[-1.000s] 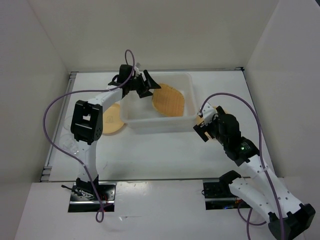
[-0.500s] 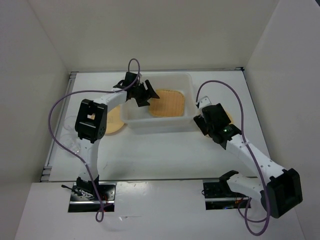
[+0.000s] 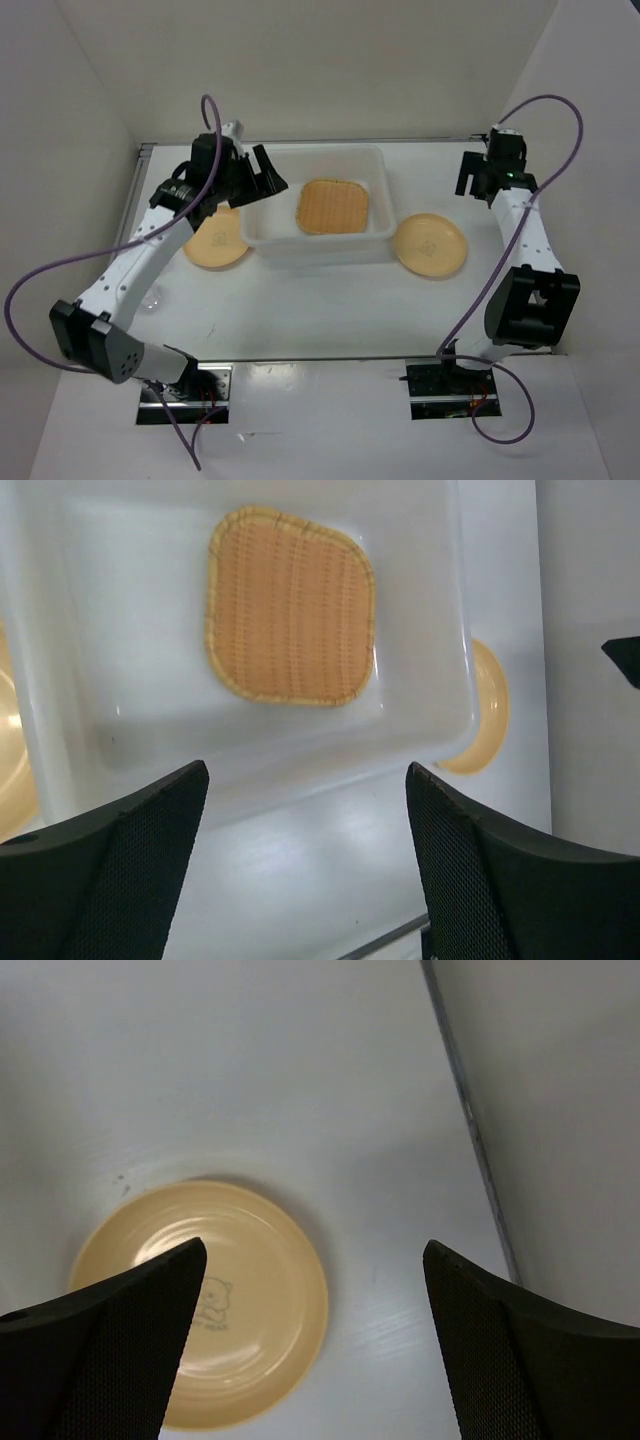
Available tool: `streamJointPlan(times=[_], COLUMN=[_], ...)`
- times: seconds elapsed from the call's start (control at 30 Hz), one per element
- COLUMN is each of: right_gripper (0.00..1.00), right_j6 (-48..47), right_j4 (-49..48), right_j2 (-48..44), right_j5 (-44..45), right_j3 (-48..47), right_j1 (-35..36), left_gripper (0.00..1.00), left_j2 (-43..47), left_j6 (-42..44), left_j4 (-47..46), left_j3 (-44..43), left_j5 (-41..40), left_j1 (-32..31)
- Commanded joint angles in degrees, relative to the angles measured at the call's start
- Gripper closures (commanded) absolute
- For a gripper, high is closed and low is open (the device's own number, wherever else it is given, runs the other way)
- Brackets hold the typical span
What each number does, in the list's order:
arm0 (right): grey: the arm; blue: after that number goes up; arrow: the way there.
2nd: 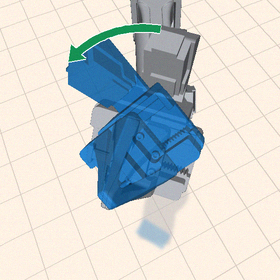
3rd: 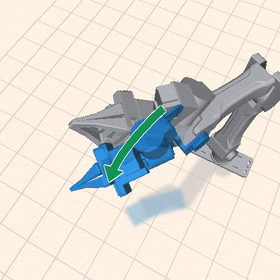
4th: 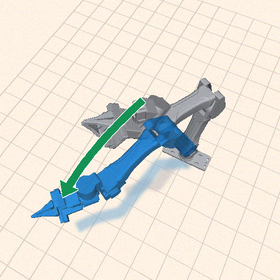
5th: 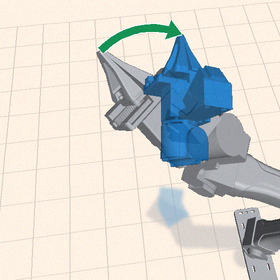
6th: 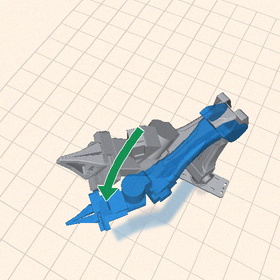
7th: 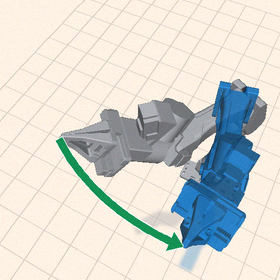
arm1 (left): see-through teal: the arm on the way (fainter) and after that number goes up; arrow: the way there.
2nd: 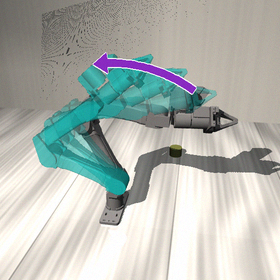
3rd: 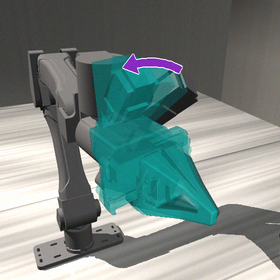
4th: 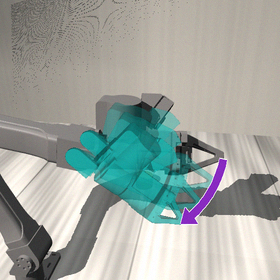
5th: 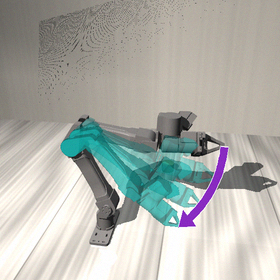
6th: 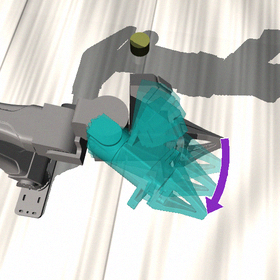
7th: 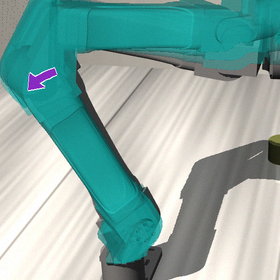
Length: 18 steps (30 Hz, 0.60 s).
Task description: Place the mixed dishes into the plastic bin
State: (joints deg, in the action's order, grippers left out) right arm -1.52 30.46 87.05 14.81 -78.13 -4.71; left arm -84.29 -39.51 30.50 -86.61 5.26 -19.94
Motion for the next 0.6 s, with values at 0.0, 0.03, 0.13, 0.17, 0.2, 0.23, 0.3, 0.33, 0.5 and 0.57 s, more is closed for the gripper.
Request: streamJointPlan(times=[0.0,0.03,0.13,0.17,0.2,0.23,0.3,0.33,0.5,0.57], right_gripper=[0.07,0.06,0.05,0.05,0.05,0.05,0.04,0.04,0.09,0.09], right_j6=[3.01,1.27,-1.55,-2.43,-2.44,-3.31,-3.93,-5.06,-12.71,-13.33], right_j4=[6.37,5.85,5.84,5.84,5.84,5.84,5.32,5.31,8.29,7.78], right_j2=[-0.47,-1.08,-0.30,0.40,1.89,2.77,5.66,7.07,21.03,21.85], right_j5=[-16.64,-18.13,-26.99,-28.50,-28.52,-29.13,-32.29,-34.13,-42.75,-42.76], right_j3=[1.39,2.10,5.34,5.96,5.97,5.97,7.37,9.03,5.72,5.18], right_j1=[-6.44,-7.06,-9.69,-10.49,-11.28,-12.16,-14.79,-15.76,-17.78,-17.79], left_gripper=[0.13,0.10,0.05,0.05,0.06,0.09,0.17,0.18,0.18,0.20], left_j2=[8.84,12.10,16.36,15.22,13.99,12.50,12.48,13.70,12.94,11.97], left_j6=[-3.63,-4.95,-5.06,-5.05,-3.14,-3.12,-4.26,-4.79,-4.80,-4.79], left_j4=[2.91,2.03,7.17,8.77,9.92,10.54,10.54,9.24,9.23,9.23], left_j3=[7.49,9.25,9.19,7.78,5.42,5.40,5.40,7.49,8.82,8.82], left_j5=[-5.50,-6.04,-7.28,-6.76,-5.97,-3.78,-3.15,-3.15,-4.29,-2.54], left_j1=[-3.69,-4.22,-3.70,-3.00,-3.00,-2.99,-2.99,-3.52,-1.16,-1.15])
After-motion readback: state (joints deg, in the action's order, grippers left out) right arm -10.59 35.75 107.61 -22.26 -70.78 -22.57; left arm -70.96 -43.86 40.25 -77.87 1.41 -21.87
